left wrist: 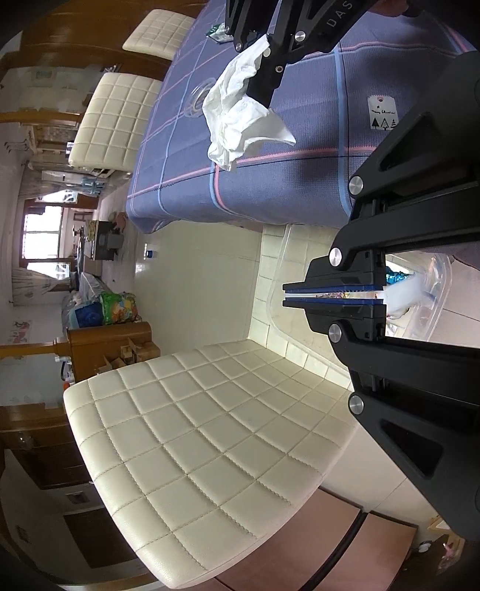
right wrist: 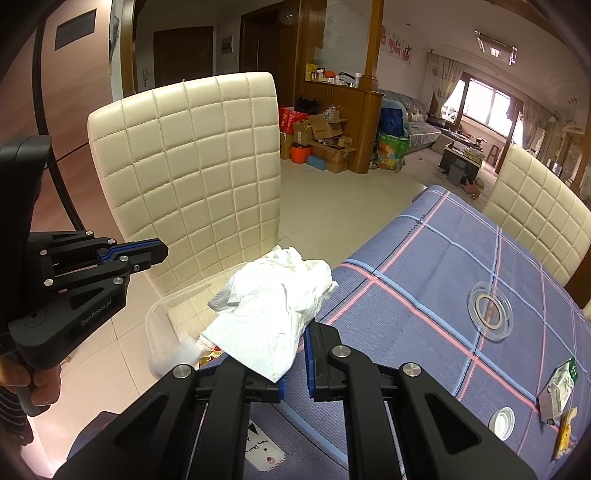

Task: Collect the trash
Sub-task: 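Carry carton and tissue to the bin and open both tools, then grasp the white bottle cap with the left tool while the right tool grasps the yellow wrapper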

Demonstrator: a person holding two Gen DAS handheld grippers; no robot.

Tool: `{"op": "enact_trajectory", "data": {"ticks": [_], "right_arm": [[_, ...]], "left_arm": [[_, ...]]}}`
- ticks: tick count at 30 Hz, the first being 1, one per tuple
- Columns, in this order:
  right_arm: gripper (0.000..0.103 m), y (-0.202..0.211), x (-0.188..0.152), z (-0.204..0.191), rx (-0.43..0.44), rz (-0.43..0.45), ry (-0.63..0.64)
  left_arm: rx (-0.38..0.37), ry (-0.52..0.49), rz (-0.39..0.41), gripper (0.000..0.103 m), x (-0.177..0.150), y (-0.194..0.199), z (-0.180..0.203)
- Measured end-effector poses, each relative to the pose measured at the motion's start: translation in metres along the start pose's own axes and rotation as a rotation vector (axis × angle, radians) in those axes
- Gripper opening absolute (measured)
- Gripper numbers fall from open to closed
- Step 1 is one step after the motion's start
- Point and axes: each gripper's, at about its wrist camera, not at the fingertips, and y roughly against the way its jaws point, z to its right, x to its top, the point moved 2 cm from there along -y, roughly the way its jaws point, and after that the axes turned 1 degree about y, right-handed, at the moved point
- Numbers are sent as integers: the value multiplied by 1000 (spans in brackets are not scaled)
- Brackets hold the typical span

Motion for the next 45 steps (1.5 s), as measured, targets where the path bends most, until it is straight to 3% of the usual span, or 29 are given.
{"op": "enact_trajectory", "data": {"ticks": [11, 23, 25, 26, 27, 28, 29, 30, 32, 39, 45], "right_arm": [[7, -7, 0, -10, 28, -12, 11], [9, -24, 9, -49, 50, -10, 94], [30, -27, 8, -49, 41, -15, 90], [57, -27, 8, -49, 36, -3, 87], [63, -25, 7, -49, 33, 10, 89], [63, -25, 7, -49, 25, 13, 93], [63, -26, 5, -48, 16, 8, 95], [63, -26, 4, -47, 15, 2, 93], [63, -25, 1, -44, 8, -5, 85], [63, -1, -18, -17, -58, 7, 12], [63, 30, -52, 35, -170, -6, -98]], "left_arm": [[18, 74, -27, 4, -7, -3, -18], [61, 141, -41, 5, -17, -1, -40], [48, 150, -50, 7, -19, -2, -42], [44, 155, -60, 12, -20, -4, -43], [37, 161, -66, 18, -21, -5, -44], [41, 165, -62, 51, -21, -4, -44], [56, 171, -52, 100, -21, -2, -45], [83, 178, 8, 96, -21, 6, -46], [106, 154, 46, 99, -18, 13, -42], [68, 109, 55, 99, -15, 22, -16], [-6, 13, 57, 99, -13, 29, 47]]}}
